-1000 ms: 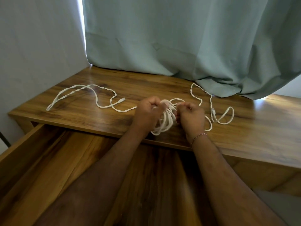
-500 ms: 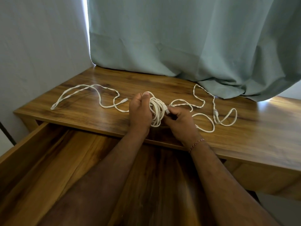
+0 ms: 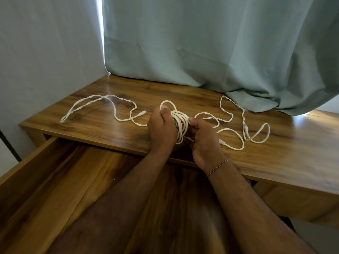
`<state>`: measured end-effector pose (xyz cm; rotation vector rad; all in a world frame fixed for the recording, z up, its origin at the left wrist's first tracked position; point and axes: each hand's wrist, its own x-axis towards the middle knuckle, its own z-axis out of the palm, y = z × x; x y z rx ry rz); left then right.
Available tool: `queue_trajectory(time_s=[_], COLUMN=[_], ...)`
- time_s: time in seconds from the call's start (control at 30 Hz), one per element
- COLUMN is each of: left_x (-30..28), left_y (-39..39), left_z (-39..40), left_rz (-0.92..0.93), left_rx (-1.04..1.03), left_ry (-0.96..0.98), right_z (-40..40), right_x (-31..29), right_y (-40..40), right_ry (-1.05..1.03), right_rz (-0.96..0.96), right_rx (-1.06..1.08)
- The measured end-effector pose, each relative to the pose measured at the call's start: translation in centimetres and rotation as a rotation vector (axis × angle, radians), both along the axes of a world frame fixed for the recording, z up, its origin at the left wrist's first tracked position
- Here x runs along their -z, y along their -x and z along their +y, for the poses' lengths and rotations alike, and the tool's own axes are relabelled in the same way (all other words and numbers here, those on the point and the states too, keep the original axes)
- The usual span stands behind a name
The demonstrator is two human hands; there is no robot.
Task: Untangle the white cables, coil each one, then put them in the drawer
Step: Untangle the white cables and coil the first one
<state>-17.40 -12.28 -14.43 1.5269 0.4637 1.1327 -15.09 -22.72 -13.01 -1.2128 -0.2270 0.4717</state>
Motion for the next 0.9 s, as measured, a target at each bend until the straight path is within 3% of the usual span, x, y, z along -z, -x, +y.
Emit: queue_trajectory(time_s=[0.2,0.4,0.6,0.8,0.9], left_x=[0.5,0.4,-0.1,-0.5,-0.7], left_y=[-0.4,-0.5,-0.2,0.6,0.9], left_z=[0.5,0.6,0.9,1.0,0.9], left_rz=[0.022,0.045,-0.039,-0.096,-0.105], left_rx=[0.031,0.07,0.408,0.632,0.644], left_ry=[-0.025,0.002,0.371,0.252,0.271], right_z=[-0.3,-0.5,-0.1,-0.5,-0.6], right_x=[0.7,0.6,0.3,0.6,0.7], right_y=[-0.1,-0.2,0.1,-0.4,-0.6], right_ry=[-0.043,-0.086,-0.082,-0.12,-0.165], right_rz=[-0.12,-0.163,-0.22,-0.194,-0.165], right_rx=[-0.088,-0.016,-0.022,-0.081,-0.141])
